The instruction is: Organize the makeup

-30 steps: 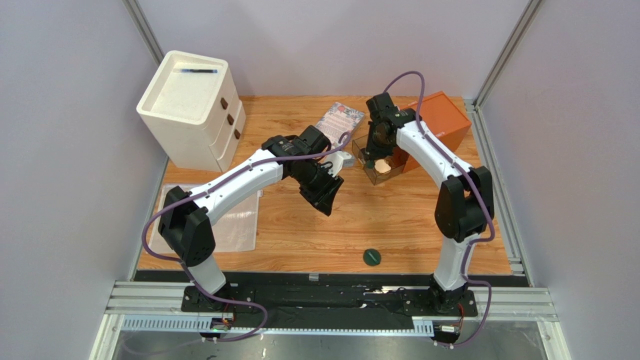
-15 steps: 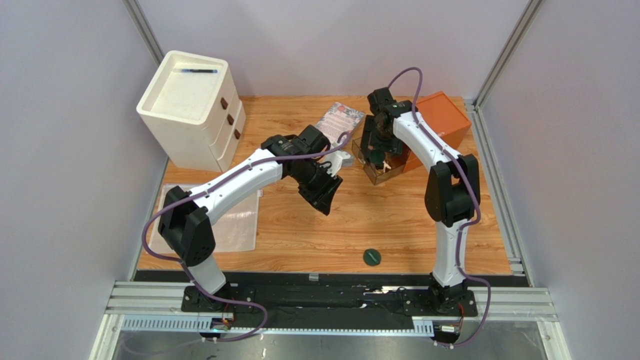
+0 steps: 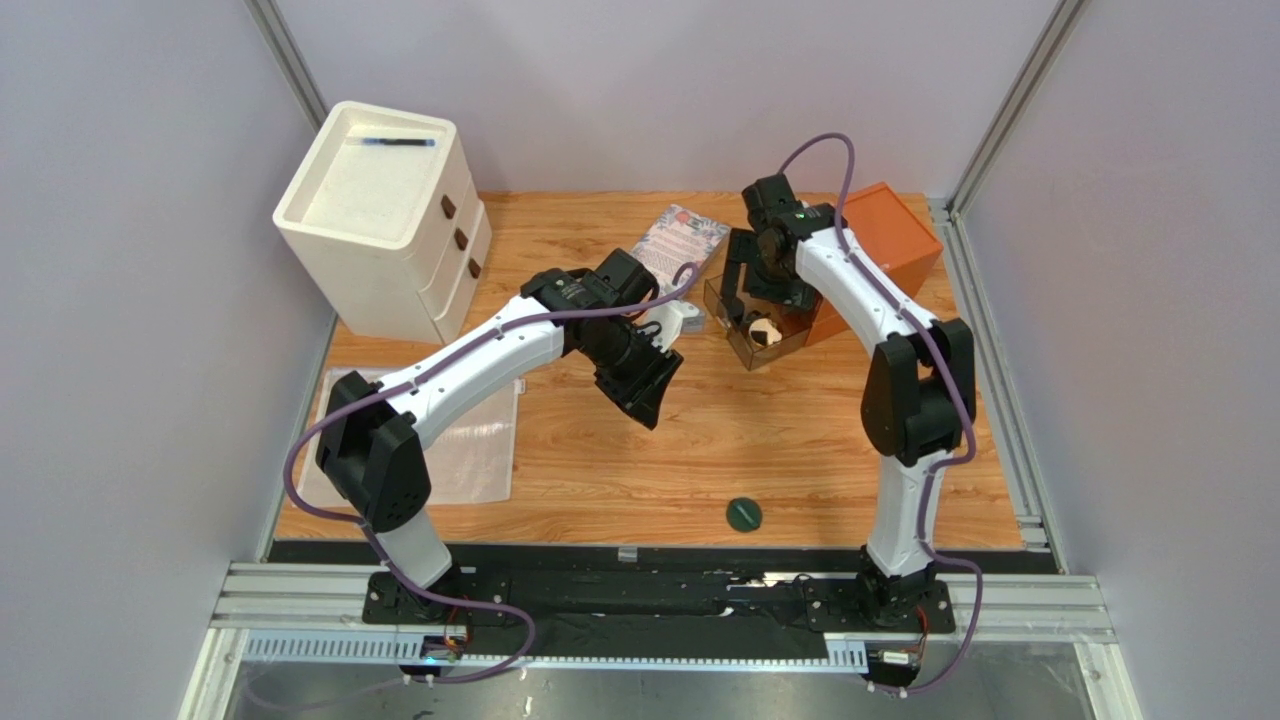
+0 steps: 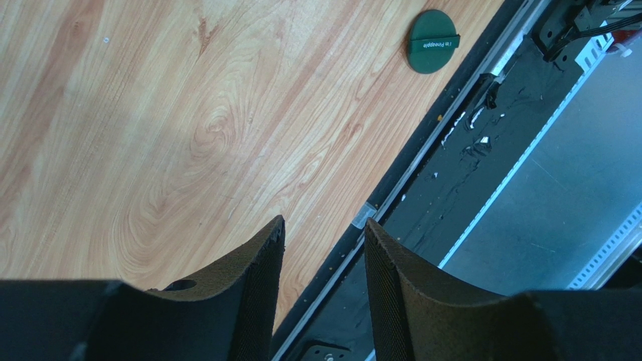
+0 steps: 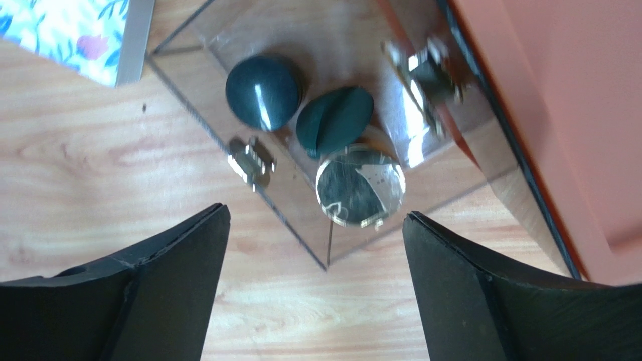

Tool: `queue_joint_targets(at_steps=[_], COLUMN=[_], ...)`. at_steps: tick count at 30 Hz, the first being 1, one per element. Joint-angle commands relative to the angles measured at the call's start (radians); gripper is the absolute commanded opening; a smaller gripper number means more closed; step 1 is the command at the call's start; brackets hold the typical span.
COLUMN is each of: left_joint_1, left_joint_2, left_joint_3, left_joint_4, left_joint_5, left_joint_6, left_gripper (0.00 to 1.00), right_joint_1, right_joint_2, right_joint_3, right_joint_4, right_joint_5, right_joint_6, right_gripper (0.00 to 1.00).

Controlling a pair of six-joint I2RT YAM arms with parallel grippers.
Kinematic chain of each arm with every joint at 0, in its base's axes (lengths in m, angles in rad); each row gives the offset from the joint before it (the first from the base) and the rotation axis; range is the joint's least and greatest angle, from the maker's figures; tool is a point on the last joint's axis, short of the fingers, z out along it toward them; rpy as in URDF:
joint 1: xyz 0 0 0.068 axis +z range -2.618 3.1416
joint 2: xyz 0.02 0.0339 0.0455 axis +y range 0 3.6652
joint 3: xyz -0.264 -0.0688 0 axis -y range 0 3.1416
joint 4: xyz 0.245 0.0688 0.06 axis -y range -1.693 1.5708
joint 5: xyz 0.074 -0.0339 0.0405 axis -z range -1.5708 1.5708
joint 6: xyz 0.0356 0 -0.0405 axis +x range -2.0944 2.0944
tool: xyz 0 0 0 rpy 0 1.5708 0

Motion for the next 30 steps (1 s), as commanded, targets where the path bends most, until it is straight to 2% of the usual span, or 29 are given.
queue_joint_targets(at_steps=[1, 10, 14, 17, 19, 25, 30], left_joint_1=[0.007, 0.008, 0.008, 0.008, 0.007, 0.007, 0.008], left_joint_2=[-0.001, -0.002, -0.001, -0.002, -0.002, -0.019, -0.044], left_joint_3=[0.037, 0.02, 0.009, 0.006, 0.007, -0.002, -0.008], left_joint_4=[0.002, 0.02, 0.023, 0.028, 0.026, 0.032, 0.034], left_joint_5=[0.003, 0.011, 0.016, 0.025, 0.025, 0.02, -0.006], left_joint_6=[0.021, 0.012, 0.01, 0.007, 0.004, 0.006, 0.006], left_gripper=[0.49, 0.49, 0.49, 0.49, 0.49, 0.48, 0.48], right_joint_1=[0.036, 0.179, 0.288, 0.343, 0.376, 0.407, 0.409], right_joint_2=[-0.179, -0.38, -0.385, -0.36, -0.347, -0.29, -0.271], right_joint_3=[-0.102, -0.515, -0.582, -0.602, -0.619, -0.686, -0.737], right_joint_4=[0.029, -0.008, -0.067, -0.126, -0.138, -0.107, -0.069], right_joint_5=[-0.067, -0.158, -0.187, -0.187, -0.198, -0.238, -0.287], right_joint_6=[-0.067, 0.014, 0.046, 0.069, 0.078, 0.095, 0.094], right_gripper=[0.88, 0.86, 0.84, 0.74, 0.72, 0.56, 0.55])
